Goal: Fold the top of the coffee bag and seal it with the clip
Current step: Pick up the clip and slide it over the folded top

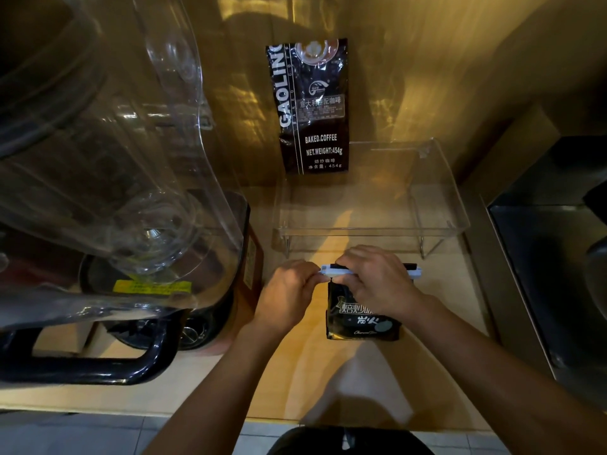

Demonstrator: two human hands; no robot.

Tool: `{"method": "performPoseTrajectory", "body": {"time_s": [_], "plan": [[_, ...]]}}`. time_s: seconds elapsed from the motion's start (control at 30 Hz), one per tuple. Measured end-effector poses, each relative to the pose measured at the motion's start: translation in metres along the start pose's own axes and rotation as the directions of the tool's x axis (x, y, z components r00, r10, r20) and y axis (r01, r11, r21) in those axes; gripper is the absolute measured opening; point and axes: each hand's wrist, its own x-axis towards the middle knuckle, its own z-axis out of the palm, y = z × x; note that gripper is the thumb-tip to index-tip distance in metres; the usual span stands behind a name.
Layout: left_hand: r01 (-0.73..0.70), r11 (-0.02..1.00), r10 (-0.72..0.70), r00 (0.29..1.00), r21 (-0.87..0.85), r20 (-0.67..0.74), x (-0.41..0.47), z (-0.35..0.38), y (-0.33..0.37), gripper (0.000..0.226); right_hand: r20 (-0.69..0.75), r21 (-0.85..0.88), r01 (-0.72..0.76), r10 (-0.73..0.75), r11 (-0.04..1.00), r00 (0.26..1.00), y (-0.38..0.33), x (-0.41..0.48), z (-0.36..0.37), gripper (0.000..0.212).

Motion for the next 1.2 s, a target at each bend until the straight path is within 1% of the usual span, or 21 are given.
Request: {"method": "performPoseTrajectory", "body": {"time_s": [0.2,0.33,0.43,0.53,0.6,0.7,0.83,0.93,1.03,1.1,1.13,1.2], "plan": [[0.022,1.0,-0.023,0.998,0.007,0.054,-0.002,0.001,-0.001,0.015,-0.006,0.007,0.046,-0.046,0.999,0.999,0.0,-0.001,-0.002,0.016],[0.026,1.0,-0.026,0.996,0.006,0.088,-0.001,-0.001,-0.001,0.015,-0.022,-0.03,0.006,-0.007,1.0,1.0,-0.003,0.001,0.003,0.011],[0.008,1.0,-0.008,0.995,0.004,0.1,0.0,-0.003,-0.002,0.015,-0.049,-0.055,-0.025,0.022,0.998,0.999,-0.007,-0.001,0.008,0.012],[-0.003,1.0,0.002,0.996,0.013,0.087,0.001,-0.003,-0.001,0.018,-0.118,-0.051,-0.046,0.039,0.998,0.992,-0.008,-0.003,0.01,0.016],[-0.007,1.0,0.006,0.998,0.012,0.067,0.002,-0.003,0.0,0.02,-0.127,-0.031,-0.056,0.051,0.998,0.991,-0.008,-0.004,0.01,0.017],[-0.011,1.0,0.01,0.999,0.016,0.042,0.0,-0.002,-0.001,0.022,-0.088,-0.024,-0.034,0.032,0.999,0.996,-0.006,-0.003,0.01,0.017],[0.043,0.999,-0.042,0.999,-0.006,0.029,-0.001,0.003,-0.001,0.019,-0.033,-0.036,0.065,-0.066,0.997,0.997,0.004,0.001,0.005,0.014],[0.045,0.999,-0.044,0.998,-0.01,0.042,-0.003,0.008,-0.004,0.019,0.017,-0.06,0.11,-0.109,0.992,0.994,0.01,0.003,0.009,0.014],[0.057,0.998,-0.056,0.997,-0.009,0.054,-0.008,0.014,-0.007,0.018,0.072,-0.081,0.067,-0.062,0.994,0.996,0.008,0.004,0.018,0.011],[0.094,0.993,-0.087,0.992,-0.078,0.089,-0.009,0.017,-0.01,0.009,0.075,-0.06,0.022,-0.017,0.998,0.997,0.006,0.002,0.022,0.012],[0.138,0.983,-0.122,0.984,-0.125,0.127,-0.009,0.017,-0.01,0.012,0.076,-0.061,0.014,-0.009,0.998,0.997,0.005,0.002,0.023,0.013],[0.273,0.935,-0.221,0.947,-0.227,0.231,-0.006,0.017,-0.01,0.045,0.084,-0.091,0.032,-0.024,0.995,0.996,0.004,0.0,0.023,0.015]]}}
